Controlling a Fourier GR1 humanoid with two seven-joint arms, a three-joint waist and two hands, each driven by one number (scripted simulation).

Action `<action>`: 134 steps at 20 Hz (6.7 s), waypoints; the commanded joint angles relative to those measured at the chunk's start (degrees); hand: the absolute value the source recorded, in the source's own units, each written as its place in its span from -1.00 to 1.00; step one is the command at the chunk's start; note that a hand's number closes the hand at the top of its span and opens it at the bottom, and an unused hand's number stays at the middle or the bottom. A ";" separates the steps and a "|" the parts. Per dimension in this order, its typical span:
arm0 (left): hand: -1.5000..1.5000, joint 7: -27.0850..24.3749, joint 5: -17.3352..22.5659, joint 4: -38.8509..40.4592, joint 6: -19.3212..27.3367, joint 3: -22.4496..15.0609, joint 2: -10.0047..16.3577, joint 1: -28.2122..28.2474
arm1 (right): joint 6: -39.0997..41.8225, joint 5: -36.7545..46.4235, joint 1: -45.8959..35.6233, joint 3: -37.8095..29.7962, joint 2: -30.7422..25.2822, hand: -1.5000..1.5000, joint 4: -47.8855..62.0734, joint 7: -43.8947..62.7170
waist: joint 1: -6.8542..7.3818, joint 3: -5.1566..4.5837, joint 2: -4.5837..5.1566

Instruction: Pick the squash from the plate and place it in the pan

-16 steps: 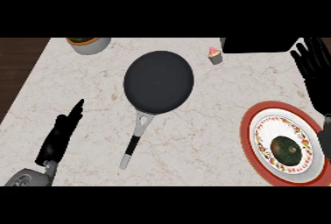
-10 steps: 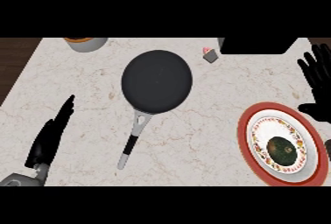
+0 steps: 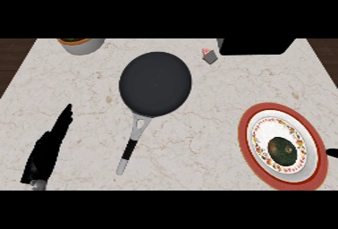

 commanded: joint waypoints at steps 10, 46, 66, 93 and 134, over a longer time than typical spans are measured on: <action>0.00 2.92 -0.98 -4.34 -1.15 0.78 -0.69 0.47 | 19.91 6.90 0.83 4.39 -17.37 -1.00 -6.02 5.60 | 1.68 -0.01 0.30; 0.00 3.44 -8.42 -6.75 -8.48 7.16 -7.94 4.56 | 40.59 20.92 -19.33 21.35 1.28 -1.00 -15.63 54.55 | 1.60 -0.01 0.30; 0.00 2.53 -13.66 -2.04 -13.21 12.29 -13.40 1.49 | 42.10 40.43 -14.63 19.31 9.12 -1.00 -4.65 41.60 | 1.40 0.01 0.37; 0.00 1.57 -16.60 -2.82 -18.28 17.18 -16.87 2.88 | 32.33 53.74 -13.62 13.86 22.93 1.00 -3.75 39.97 | 1.30 -0.01 0.31; 0.00 1.92 -20.75 -5.66 -19.32 13.79 -18.98 1.30 | -17.45 66.59 -68.21 12.76 41.39 1.00 47.92 23.24 | 6.56 -0.01 1.88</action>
